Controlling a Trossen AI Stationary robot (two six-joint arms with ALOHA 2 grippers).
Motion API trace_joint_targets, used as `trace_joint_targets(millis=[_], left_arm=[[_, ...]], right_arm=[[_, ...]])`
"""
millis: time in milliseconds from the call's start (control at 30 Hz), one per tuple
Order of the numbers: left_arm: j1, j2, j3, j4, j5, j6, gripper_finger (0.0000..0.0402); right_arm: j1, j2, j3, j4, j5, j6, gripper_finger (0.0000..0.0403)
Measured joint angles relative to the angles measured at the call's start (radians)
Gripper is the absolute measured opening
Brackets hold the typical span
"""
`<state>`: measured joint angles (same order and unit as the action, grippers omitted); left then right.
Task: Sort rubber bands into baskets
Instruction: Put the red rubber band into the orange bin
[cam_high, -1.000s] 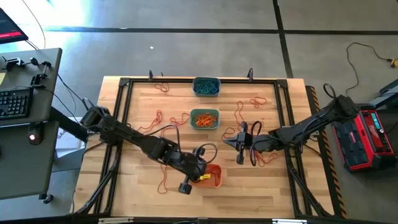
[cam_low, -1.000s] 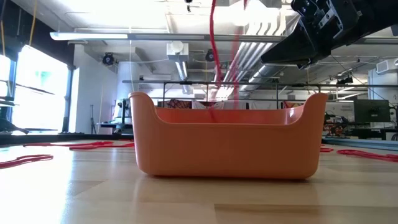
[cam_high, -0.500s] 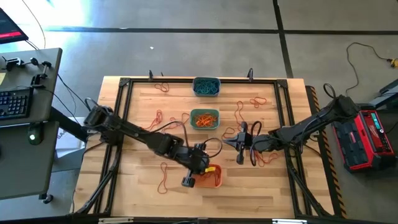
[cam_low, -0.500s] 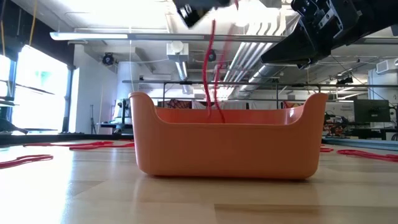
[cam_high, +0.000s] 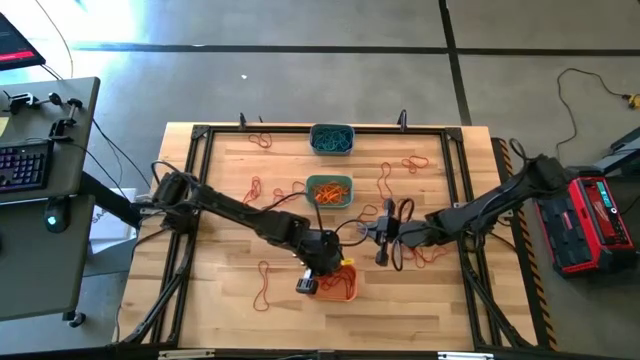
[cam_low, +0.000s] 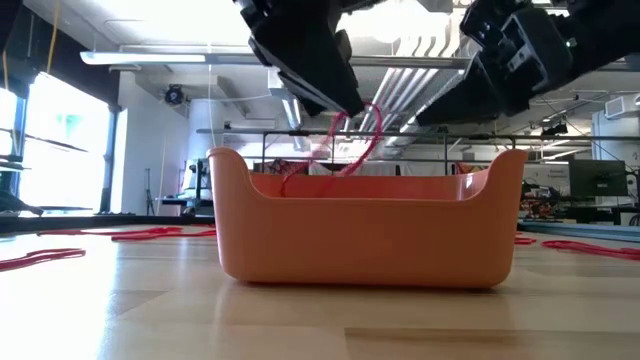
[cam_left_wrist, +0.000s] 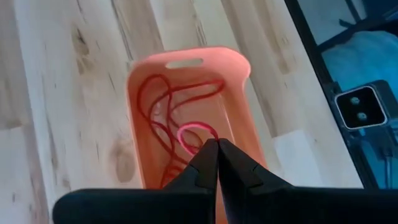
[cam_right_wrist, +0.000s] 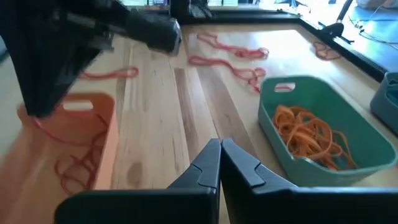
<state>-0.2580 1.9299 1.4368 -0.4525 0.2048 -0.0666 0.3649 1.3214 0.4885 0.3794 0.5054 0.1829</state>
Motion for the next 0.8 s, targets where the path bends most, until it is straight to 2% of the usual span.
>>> trace_joint_targets(millis=[200,467,700,800], left_arm=[[0.004,0.024,0.002,0.017,0.022,0.020,0.0007],[0.005,0.038,0.005,0.032,0.072,0.026,0.0065],[0.015,0.030,0.005,0.037,0.041,0.018,0.0111],[0.020,0.012,0.005,-0.011,-0.026,0.012,0.0122]], right_arm=[[0.000,0.022,0.000,0.019,-0.002,0.000,0.0000],[0.000,0.022,0.000,0.022,-0.003,-0.001,0.0000],[0.000,0.022,0.000,0.022,-0.004,0.000,0.0000],[0.000,0.022,0.000,0.022,-0.004,0.000,0.0000]])
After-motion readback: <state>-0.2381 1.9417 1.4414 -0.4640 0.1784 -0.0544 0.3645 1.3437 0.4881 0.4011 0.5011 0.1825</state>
